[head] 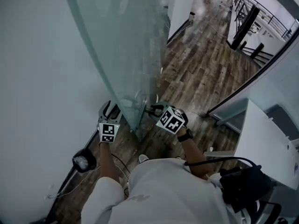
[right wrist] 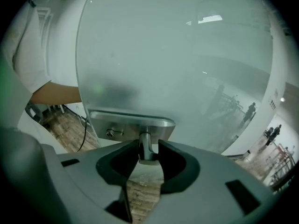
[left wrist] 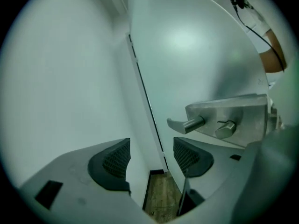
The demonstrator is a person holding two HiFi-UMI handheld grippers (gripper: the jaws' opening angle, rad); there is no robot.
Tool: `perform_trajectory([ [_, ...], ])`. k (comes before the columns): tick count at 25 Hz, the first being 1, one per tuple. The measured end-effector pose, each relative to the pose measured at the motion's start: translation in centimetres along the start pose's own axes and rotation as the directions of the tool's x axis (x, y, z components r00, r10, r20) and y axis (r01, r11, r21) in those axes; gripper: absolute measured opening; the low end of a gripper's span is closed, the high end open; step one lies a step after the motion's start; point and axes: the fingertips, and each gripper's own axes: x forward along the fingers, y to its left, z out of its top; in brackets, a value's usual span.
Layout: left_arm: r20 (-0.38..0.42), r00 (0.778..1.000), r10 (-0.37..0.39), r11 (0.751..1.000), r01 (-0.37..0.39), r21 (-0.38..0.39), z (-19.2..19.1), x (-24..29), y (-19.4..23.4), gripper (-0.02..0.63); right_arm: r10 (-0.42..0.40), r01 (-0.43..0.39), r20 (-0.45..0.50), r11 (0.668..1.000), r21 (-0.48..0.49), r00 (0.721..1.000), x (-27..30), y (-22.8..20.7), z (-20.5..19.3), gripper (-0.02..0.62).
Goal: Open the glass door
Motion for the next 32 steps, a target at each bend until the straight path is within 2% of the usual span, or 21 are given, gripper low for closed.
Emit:
perform_trajectory([
  [4, -0.004, 0.996, 0.088, 0.989, -0.088, -0.117, -0.5, -2.8, 2.3, 0.288, -0.054, 0.052, 0.067, 0.998, 0.023, 0.996, 1.5, 0.6, 1.6, 0.13],
  [8, 0.014, 0.976, 0.217, 0.95, -0.208, -0.232, 0.0, -6.7, 5.9, 0.28, -0.136, 0.133, 0.148, 0.991, 0.028, 0.98, 3.6, 0.9, 4.5, 0.13],
  [12, 0.019, 0.949, 0.316, 0.921, -0.302, -0.247, -0.2, -9.9, 8.6, 0.257, -0.094, 0.09, 0.194, 0.996, 0.028, 0.977, 6.5, 1.1, 7.4, 0.127],
  [15, 0.011, 0.924, 0.383, 0.896, -0.369, -0.247, -1.2, -11.9, 9.4, 0.221, -0.091, 0.088, 0.235, 0.996, 0.023, 0.968, 8.2, 1.6, 9.3, 0.126],
  [20, -0.062, 0.906, 0.418, 0.855, -0.416, -0.309, -4.5, -13.3, 11.1, 0.161, -0.068, 0.07, 0.29, 0.998, 0.002, 0.955, 12.6, 1.4, 12.9, 0.123],
  [24, -0.08, 0.894, 0.44, 0.832, -0.44, -0.337, -4.4, -15.0, 10.9, 0.147, -0.017, 0.017, 0.342, 1.0, 0.002, 0.939, 13.2, 1.4, 15.4, 0.121],
  [28, -0.091, 0.882, 0.463, 0.819, -0.465, -0.335, -4.9, -14.0, 13.5, 0.147, 0.007, 0.01, 0.32, 0.999, -0.051, 0.947, 17.5, 0.3, 18.2, 0.117],
  [32, -0.102, 0.864, 0.492, 0.797, -0.495, -0.345, -5.3, -12.5, 16.3, 0.147, 0.034, 0.0, 0.246, 0.991, -0.136, 0.969, 21.3, -0.7, 21.3, 0.112],
])
